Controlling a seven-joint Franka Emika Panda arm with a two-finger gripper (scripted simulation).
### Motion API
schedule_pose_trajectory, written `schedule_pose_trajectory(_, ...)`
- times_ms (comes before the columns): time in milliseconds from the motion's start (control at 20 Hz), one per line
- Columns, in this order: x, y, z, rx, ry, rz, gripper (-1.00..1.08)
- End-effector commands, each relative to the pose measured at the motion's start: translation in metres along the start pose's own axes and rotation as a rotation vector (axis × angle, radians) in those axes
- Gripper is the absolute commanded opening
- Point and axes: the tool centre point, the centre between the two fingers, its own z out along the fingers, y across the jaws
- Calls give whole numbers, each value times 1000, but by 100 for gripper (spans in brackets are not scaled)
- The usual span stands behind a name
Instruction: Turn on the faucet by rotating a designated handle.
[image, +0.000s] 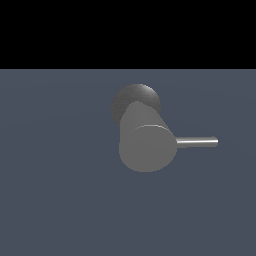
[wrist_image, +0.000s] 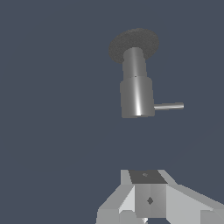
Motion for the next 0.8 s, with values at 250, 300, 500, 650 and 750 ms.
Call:
schedule_pose_trajectory(250,8,6,-25,209,123,2,-100)
schedule_pose_trajectory(300,9,8,-30,246,146,3,-100)
schedule_pose_trajectory(500,14,18,-52,407,246,12,-100)
schedule_pose_trajectory(650,18,29,-70,530,323,24,-100)
schedule_pose_trajectory(750,20,39,-81,611,375,36,-100)
